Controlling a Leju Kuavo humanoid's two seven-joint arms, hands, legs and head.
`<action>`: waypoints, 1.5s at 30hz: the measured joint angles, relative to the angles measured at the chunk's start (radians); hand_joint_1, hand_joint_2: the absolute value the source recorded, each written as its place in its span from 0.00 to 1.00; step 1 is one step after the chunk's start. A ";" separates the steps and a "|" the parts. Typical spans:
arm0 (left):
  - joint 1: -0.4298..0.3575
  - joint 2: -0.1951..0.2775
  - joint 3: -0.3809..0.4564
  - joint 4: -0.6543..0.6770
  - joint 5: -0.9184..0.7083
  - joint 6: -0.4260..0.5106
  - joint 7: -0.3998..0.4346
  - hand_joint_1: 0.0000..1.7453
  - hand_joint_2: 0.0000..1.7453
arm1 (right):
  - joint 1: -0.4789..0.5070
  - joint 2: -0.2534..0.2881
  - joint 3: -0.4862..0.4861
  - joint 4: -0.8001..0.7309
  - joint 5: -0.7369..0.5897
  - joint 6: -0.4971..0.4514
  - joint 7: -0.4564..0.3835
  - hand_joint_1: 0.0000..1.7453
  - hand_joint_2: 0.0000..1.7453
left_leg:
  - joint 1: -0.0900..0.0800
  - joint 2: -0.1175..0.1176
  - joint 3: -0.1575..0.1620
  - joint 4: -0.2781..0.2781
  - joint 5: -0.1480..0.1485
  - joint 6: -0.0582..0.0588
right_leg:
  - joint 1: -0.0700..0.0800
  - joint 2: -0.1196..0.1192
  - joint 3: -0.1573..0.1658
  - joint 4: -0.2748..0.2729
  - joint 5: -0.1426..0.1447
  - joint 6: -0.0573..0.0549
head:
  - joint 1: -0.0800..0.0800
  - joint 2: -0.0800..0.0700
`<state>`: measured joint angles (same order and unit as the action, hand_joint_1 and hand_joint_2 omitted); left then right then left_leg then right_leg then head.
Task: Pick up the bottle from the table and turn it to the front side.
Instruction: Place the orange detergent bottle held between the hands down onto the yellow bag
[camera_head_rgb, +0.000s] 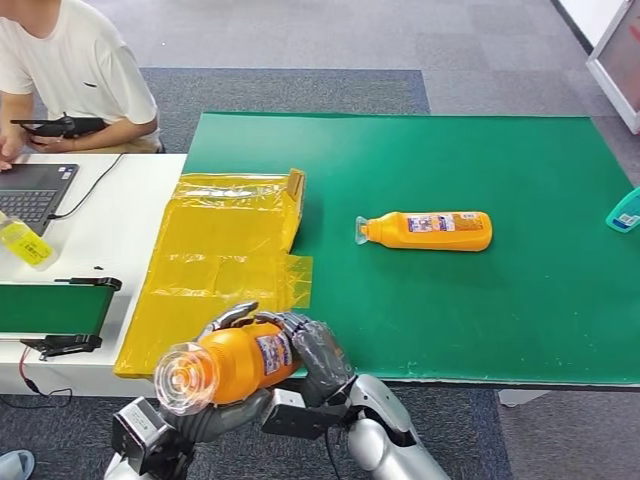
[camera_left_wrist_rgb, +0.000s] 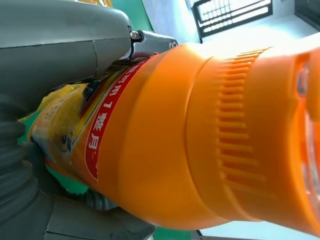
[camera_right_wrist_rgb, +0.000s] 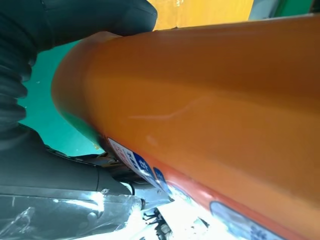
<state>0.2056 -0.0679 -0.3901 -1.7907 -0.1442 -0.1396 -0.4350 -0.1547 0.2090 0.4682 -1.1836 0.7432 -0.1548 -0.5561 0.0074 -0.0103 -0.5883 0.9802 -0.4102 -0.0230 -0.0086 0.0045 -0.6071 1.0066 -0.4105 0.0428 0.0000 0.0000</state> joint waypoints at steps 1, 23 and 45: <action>0.000 0.000 0.001 0.000 0.000 0.004 0.002 1.00 1.00 | 0.000 0.000 0.000 -0.001 0.001 -0.001 0.001 1.00 1.00 | 0.000 0.000 0.000 0.000 0.000 0.000 | 0.000 0.000 0.000 0.000 0.000 0.000 | 0.000 0.000; 0.059 -0.140 0.363 -0.001 0.039 -0.028 -0.001 1.00 1.00 | 0.023 0.005 -0.009 -0.042 -0.046 0.032 0.027 0.00 1.00 | 0.000 0.001 0.000 0.000 0.000 0.000 | 0.000 0.001 -0.001 0.000 0.000 0.000 | 0.000 0.000; -0.236 -0.145 0.584 0.057 -1.335 0.477 0.372 1.00 1.00 | 0.039 0.023 -0.055 -0.088 -0.039 0.086 0.018 0.00 1.00 | 0.000 0.000 0.000 0.000 0.003 -0.002 | 0.001 0.000 -0.002 0.000 0.003 -0.002 | 0.000 0.000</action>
<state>-0.0307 -0.2128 0.1944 -1.7333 -1.4794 0.3379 -0.0635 -0.1157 0.2318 0.4134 -1.2718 0.7040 -0.0687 -0.5378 0.0077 -0.0098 -0.5887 0.9803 -0.4070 -0.0254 -0.0080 0.0048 -0.6092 1.0069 -0.4074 0.0404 -0.0001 0.0000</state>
